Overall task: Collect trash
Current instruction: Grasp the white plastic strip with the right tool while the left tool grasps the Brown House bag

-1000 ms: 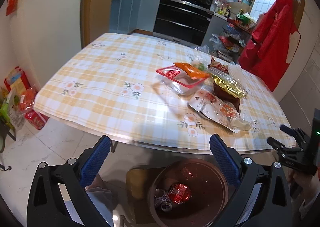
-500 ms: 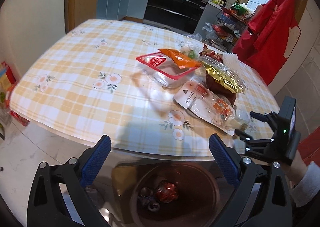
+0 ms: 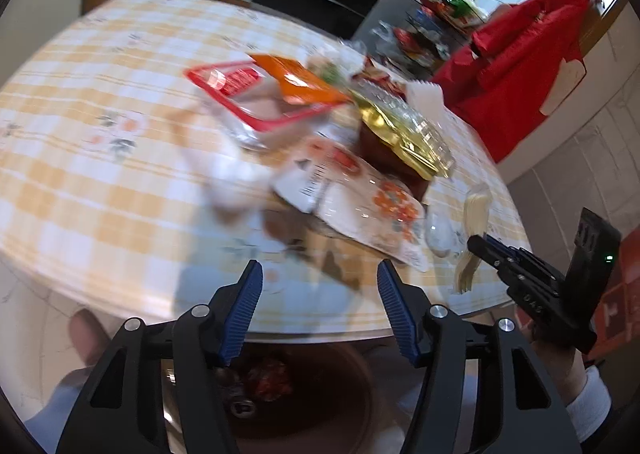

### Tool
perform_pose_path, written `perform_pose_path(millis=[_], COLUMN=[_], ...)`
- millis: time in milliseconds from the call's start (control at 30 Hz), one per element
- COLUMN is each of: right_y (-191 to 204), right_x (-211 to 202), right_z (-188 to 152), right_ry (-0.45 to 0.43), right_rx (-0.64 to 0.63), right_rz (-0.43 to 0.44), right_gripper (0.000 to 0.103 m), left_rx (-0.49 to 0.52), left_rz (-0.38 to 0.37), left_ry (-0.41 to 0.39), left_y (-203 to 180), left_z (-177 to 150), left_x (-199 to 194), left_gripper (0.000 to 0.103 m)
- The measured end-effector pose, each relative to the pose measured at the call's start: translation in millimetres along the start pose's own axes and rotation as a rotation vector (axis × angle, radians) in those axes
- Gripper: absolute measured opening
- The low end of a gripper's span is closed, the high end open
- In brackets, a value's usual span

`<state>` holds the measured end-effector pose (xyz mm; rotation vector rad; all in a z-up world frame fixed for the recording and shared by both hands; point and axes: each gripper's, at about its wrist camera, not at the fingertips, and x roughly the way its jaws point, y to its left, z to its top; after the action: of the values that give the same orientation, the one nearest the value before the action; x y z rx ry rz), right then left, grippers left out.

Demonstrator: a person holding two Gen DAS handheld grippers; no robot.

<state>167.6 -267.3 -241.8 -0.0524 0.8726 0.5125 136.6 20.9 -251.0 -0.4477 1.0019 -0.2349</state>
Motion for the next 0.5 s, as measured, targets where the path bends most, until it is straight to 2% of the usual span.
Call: perform_pose_path(millis=[100,233,367,500], right_y=[-9,-22,-32,-38], right_x=[-10,-20,-25,-28], right_z=[-2,-8,-12,-15], right_ry=[-0.027,-0.036,-0.044,-0.044], right_rx=[0.069,0.139,0.169,0.184], right_rz=[-0.011,-0.05,-0.06,-0.061], right_gripper=[0.017,0.017,0.017,0.017], left_rx=[-0.042,-0.167,-0.241,-0.266], left_rz=[-0.03,-0.08,-0.057,0.011], left_ry=[0.034,0.064,0.073,0.075], left_y=[-2,-3,-13,-24], left_z=[4,12,18,23], left_x=[21,48,65,82], left_gripper=[0.058,0.058,0.079,0.082])
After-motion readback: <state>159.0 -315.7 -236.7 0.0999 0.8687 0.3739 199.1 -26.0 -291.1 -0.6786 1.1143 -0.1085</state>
